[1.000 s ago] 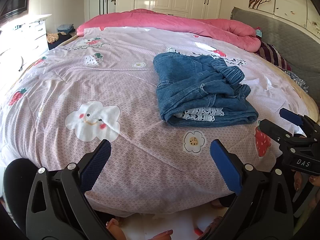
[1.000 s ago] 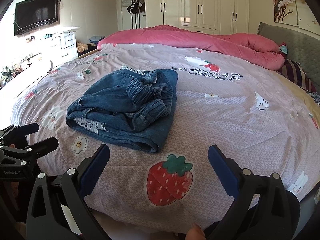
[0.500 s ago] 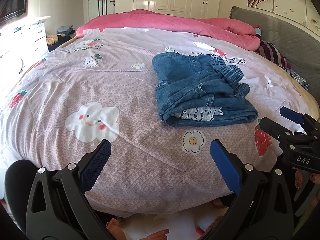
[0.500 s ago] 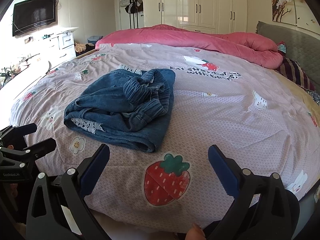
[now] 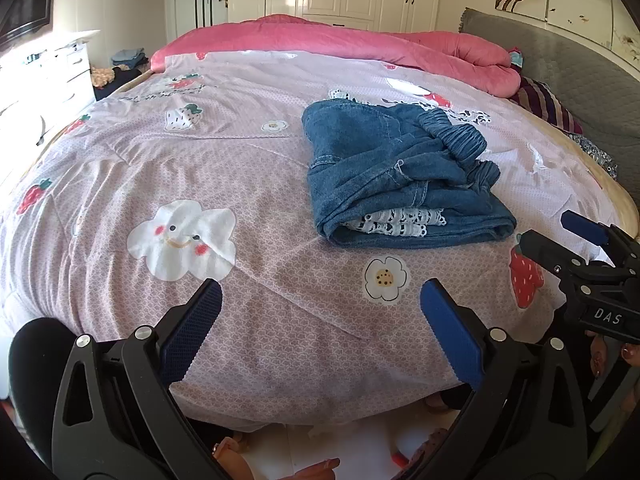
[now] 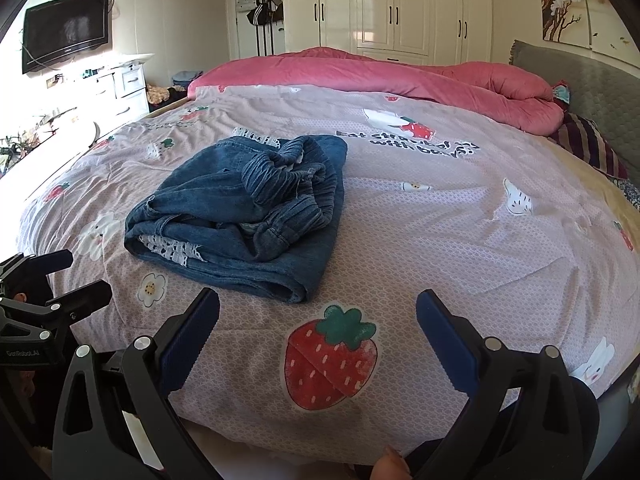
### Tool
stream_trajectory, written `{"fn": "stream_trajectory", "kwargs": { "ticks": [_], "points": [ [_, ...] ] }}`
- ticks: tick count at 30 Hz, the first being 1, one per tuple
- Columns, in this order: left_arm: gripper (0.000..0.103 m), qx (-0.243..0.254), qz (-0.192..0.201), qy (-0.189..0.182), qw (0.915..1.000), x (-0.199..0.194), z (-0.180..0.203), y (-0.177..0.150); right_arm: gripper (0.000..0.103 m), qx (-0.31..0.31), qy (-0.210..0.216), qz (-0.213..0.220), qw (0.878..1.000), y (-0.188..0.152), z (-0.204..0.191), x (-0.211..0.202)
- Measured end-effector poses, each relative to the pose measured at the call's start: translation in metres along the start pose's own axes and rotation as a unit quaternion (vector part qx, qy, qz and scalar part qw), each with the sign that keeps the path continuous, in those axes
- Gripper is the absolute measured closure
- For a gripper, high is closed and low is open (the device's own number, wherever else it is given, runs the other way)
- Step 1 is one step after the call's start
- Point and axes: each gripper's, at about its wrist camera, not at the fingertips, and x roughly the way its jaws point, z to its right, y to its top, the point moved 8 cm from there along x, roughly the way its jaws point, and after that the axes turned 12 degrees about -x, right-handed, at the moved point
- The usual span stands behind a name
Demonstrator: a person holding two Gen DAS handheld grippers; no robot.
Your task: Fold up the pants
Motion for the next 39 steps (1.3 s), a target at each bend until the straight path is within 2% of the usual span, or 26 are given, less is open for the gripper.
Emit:
{"fn": "stream_trajectory", "kwargs": {
  "ticks": [22, 28, 30, 33, 36, 39],
  "points": [
    [0.009, 0.014, 0.015, -0.009, 0.9997, -0.006, 0.007, 0.004, 0.004, 0.008, -0.019, -0.010, 1.000, -0.007, 0.010, 0.006],
    [0.010, 0.000, 0.015, -0.011, 0.9998, -0.006, 0.007, 0.009, 0.004, 0.030, -0.017, -0.014, 0.999, -0.009, 0.019, 0.008],
    [0.010, 0.009, 0.017, -0.001, 0.9998, -0.005, 0.008, 0.010, 0.004, 0.034, -0.023, -0.015, 0.999, -0.010, 0.026, 0.009],
    [0.010, 0.007, 0.026, -0.015, 0.9995, -0.007, 0.009, 0.016, 0.004, 0.045, -0.031, -0.016, 0.998, -0.010, 0.040, 0.011],
    [0.010, 0.007, 0.042, -0.028, 0.9987, -0.011, 0.009, 0.028, 0.005, 0.077, -0.039, -0.018, 0.996, -0.008, 0.067, 0.013],
    [0.010, -0.003, 0.059, -0.024, 0.9980, -0.010, -0.002, 0.053, 0.005, 0.115, -0.052, -0.016, 0.992, -0.004, 0.102, 0.014]
  ]
}}
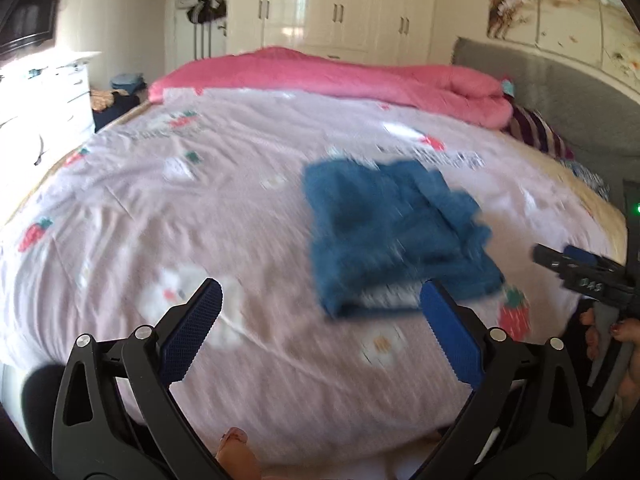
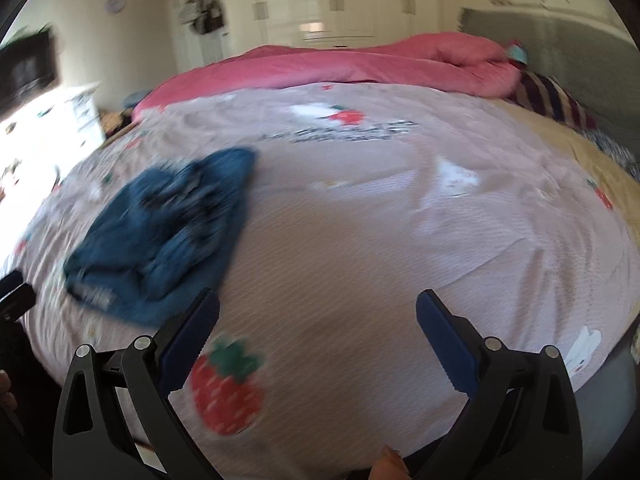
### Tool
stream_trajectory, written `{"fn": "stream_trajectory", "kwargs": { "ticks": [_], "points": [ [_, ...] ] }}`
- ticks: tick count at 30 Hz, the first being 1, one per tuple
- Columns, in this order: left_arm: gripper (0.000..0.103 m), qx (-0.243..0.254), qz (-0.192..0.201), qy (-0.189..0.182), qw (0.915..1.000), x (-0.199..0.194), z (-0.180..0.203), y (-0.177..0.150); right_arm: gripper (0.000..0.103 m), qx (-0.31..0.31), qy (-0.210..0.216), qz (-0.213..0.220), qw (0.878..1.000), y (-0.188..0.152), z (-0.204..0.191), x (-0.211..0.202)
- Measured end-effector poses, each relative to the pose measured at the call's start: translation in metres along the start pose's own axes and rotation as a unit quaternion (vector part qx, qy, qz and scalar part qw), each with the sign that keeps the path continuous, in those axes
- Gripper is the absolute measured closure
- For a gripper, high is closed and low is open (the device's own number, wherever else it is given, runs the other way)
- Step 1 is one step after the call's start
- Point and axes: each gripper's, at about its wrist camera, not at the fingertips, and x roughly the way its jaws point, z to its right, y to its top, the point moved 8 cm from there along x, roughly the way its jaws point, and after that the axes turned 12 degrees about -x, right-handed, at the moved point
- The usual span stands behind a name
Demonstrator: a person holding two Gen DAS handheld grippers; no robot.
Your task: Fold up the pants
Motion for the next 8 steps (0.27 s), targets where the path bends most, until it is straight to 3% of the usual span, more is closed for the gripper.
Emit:
{"fn": "stream_trajectory", "kwargs": {
  "ticks": [2, 5, 8],
  "points": [
    [0.009, -0.010, -0.007, 0.019, 0.9998, 0.015, -0.018, 0.019, 0.005, 0.018, -0.023, 0.004, 1.000, 0.013, 0.034, 0.006],
    [0.009, -0.015, -0.029, 0.103, 0.9942, 0.055, -0.063, 0.046, 0.005, 0.023, -0.083, 0.009, 0.996, 0.032, 0.087, 0.020],
    [0.009, -0.059, -0.057, 0.151, 0.9851, 0.101, -0.120, 0.073, 0.005, 0.053, -0.125, -0.030, 0.990, 0.046, 0.146, 0.057]
  ]
}}
